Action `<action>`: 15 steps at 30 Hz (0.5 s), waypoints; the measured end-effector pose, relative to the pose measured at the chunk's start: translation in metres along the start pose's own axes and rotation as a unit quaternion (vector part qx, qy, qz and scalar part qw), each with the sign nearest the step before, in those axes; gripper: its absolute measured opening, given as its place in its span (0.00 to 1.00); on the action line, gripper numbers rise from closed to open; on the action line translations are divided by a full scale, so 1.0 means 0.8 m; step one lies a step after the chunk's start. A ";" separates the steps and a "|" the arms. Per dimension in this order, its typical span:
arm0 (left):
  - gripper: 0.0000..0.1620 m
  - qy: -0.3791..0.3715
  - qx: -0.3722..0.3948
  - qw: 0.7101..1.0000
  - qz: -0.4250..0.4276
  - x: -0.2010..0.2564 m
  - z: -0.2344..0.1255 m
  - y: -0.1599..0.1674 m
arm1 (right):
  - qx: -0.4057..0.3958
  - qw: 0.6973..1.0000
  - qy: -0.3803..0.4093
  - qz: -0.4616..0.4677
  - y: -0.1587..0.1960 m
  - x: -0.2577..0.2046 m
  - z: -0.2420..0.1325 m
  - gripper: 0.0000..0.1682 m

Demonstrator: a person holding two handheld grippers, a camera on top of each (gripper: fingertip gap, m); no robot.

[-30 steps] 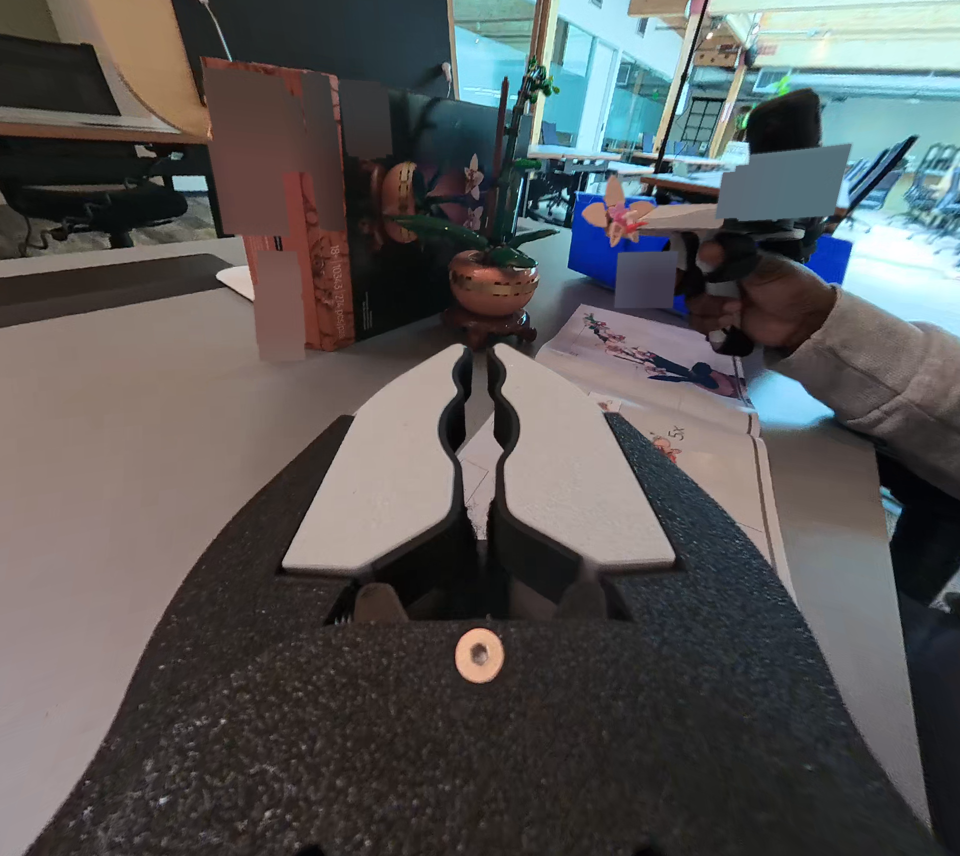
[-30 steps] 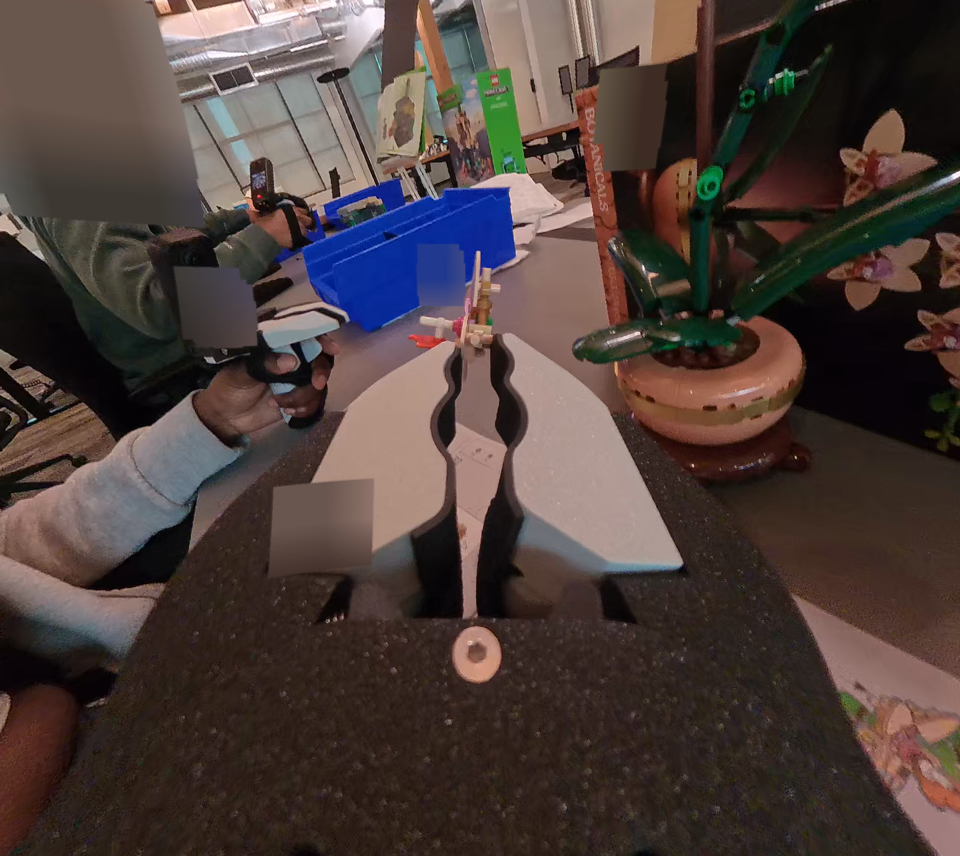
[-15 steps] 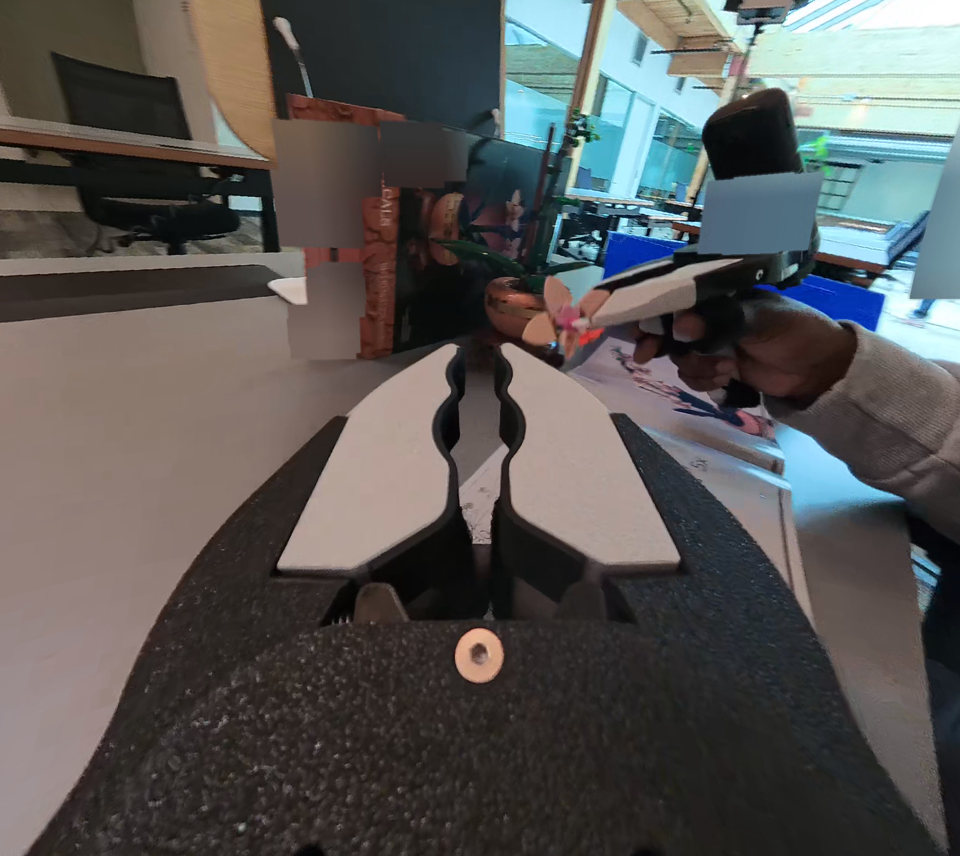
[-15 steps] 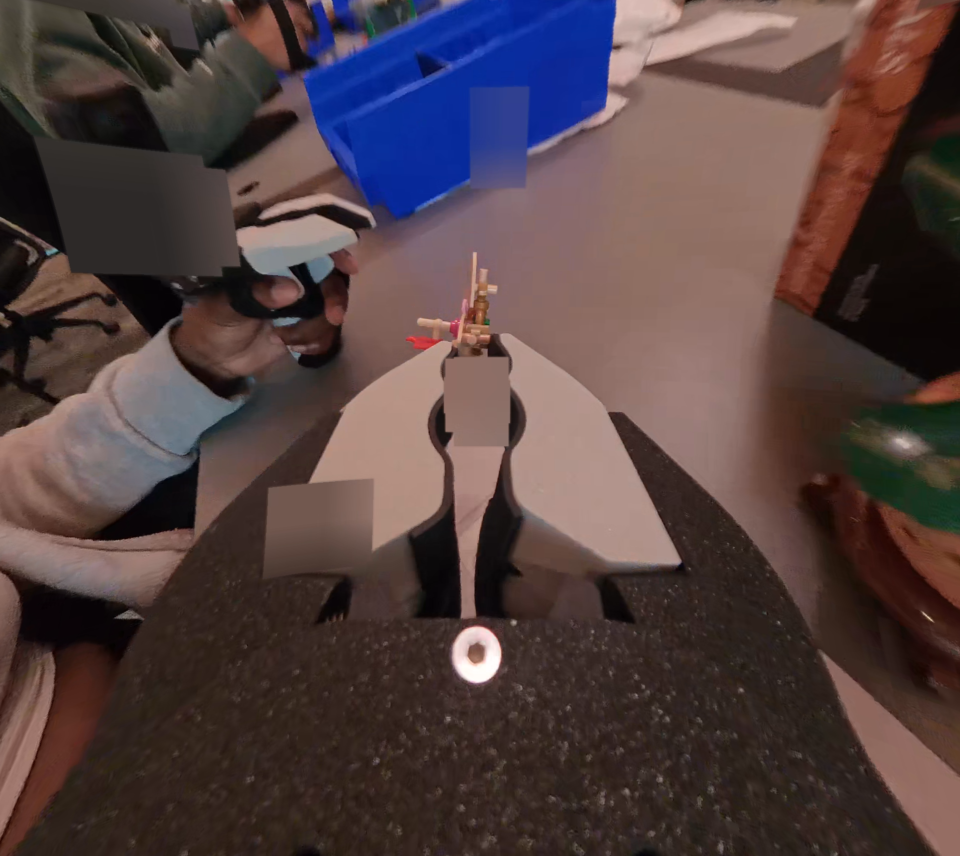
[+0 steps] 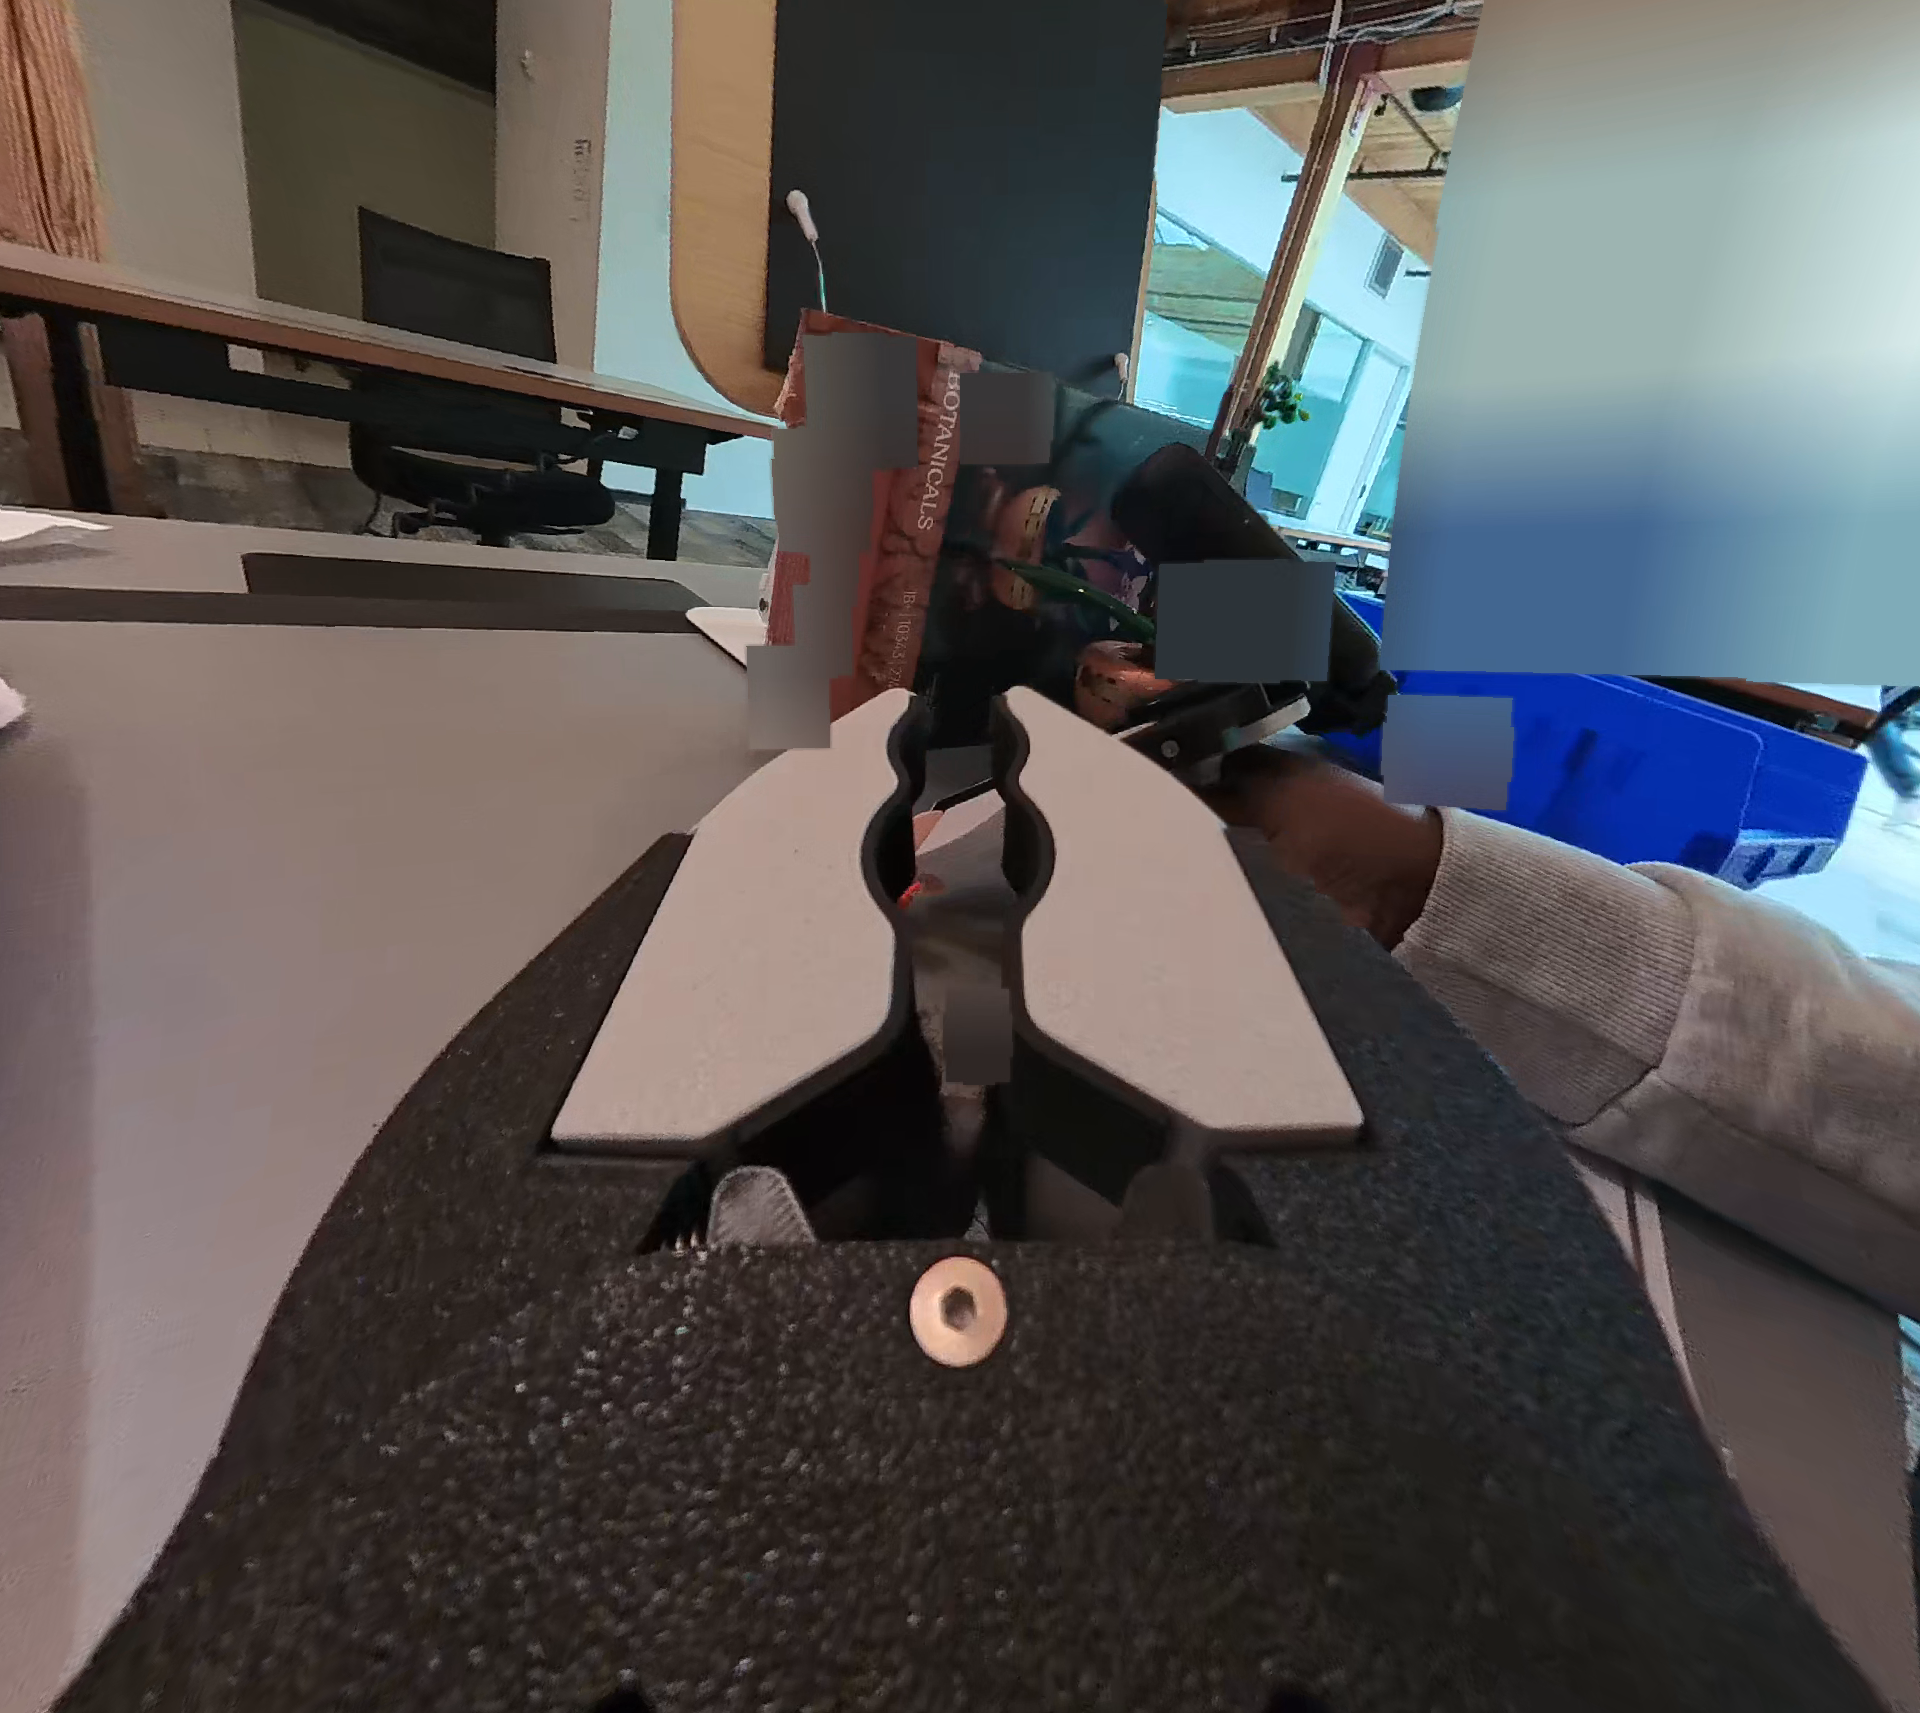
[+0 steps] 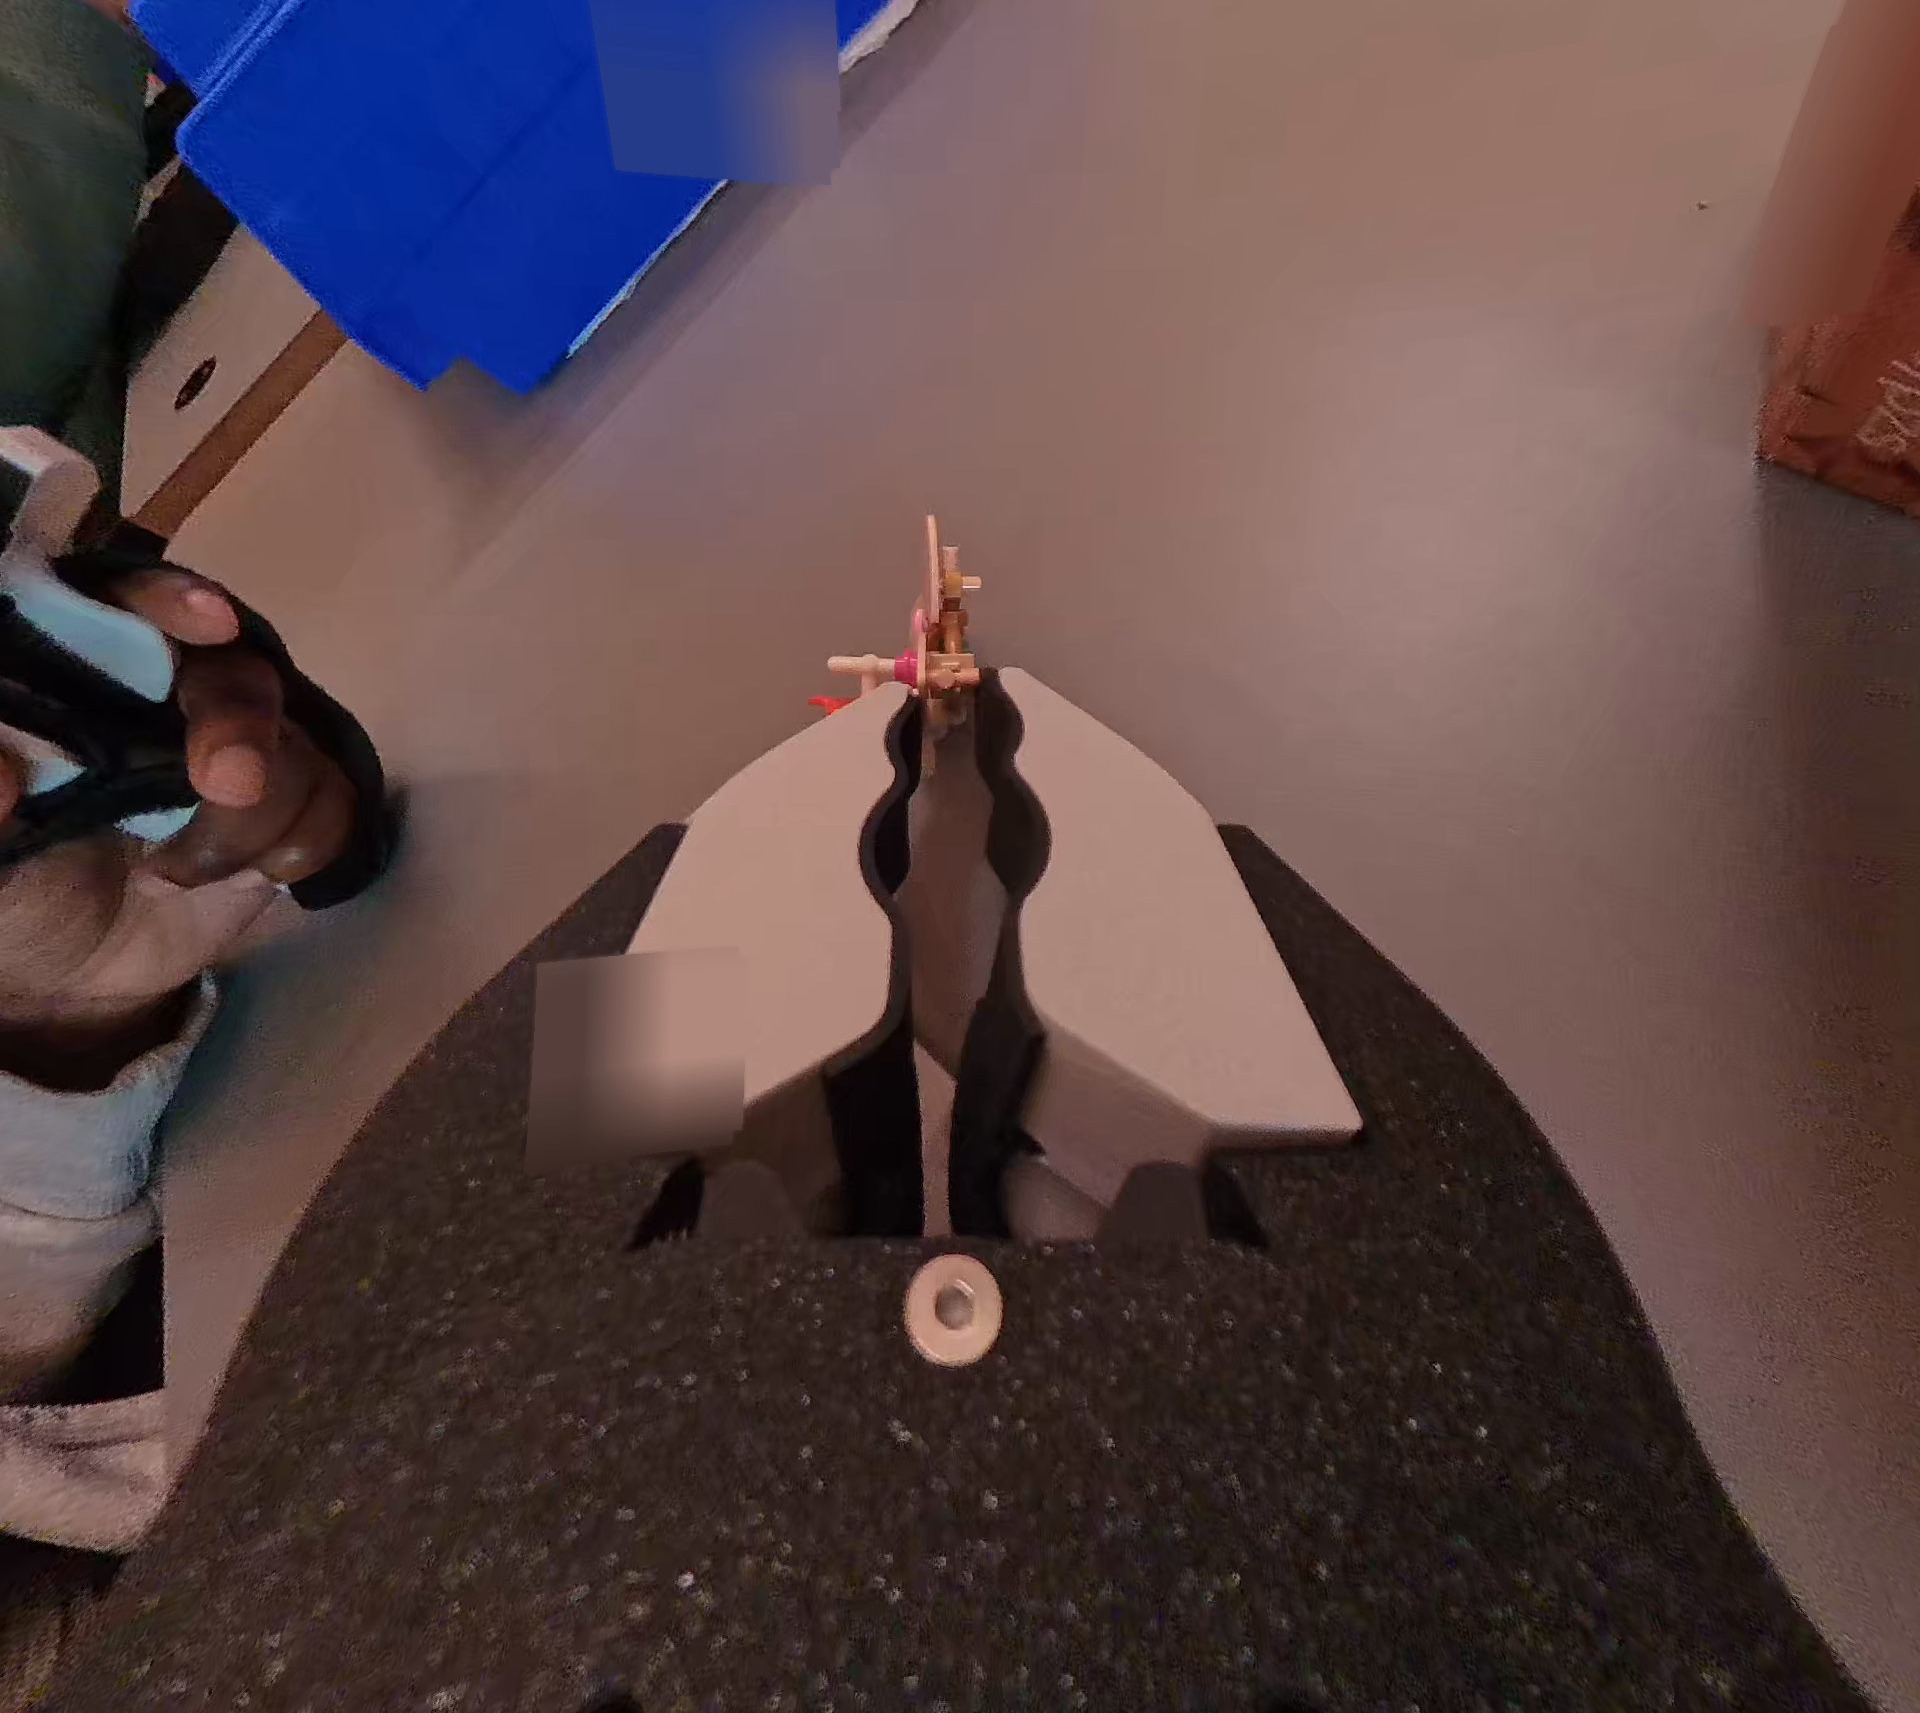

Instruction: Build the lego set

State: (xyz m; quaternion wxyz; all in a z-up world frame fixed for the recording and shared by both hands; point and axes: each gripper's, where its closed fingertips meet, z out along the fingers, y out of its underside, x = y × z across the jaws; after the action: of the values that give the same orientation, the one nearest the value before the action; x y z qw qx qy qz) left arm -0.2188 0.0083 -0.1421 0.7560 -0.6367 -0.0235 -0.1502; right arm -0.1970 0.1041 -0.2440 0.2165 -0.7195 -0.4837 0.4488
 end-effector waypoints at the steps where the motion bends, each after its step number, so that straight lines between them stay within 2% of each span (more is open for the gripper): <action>1: 0.07 0.001 0.000 1.000 -0.003 0.000 0.000 0.000 | 0.000 1.000 0.003 0.008 0.000 0.003 -0.001 0.06; 7: 0.08 0.003 0.000 1.000 -0.009 -0.001 0.001 0.001 | 0.002 0.999 0.026 0.018 0.001 0.013 -0.008 0.14; 11: 0.08 0.005 0.000 1.000 -0.014 -0.001 0.000 0.001 | 0.011 0.998 0.060 -0.013 -0.001 0.020 -0.023 0.21; 13: 0.08 0.011 -0.001 1.000 -0.009 0.002 0.001 0.002 | 0.056 0.993 0.079 -0.064 -0.017 0.014 -0.040 0.24; 15: 0.09 0.016 -0.005 1.000 0.000 0.006 0.002 0.003 | 0.164 0.967 0.106 -0.164 -0.049 -0.006 -0.080 0.27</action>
State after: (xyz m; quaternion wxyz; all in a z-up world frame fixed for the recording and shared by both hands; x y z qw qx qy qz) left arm -0.2134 0.0092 -0.1426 0.7534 -0.6376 -0.0102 -0.1603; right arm -0.1626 0.1250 -0.1802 0.4521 -0.6287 -0.4888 0.4017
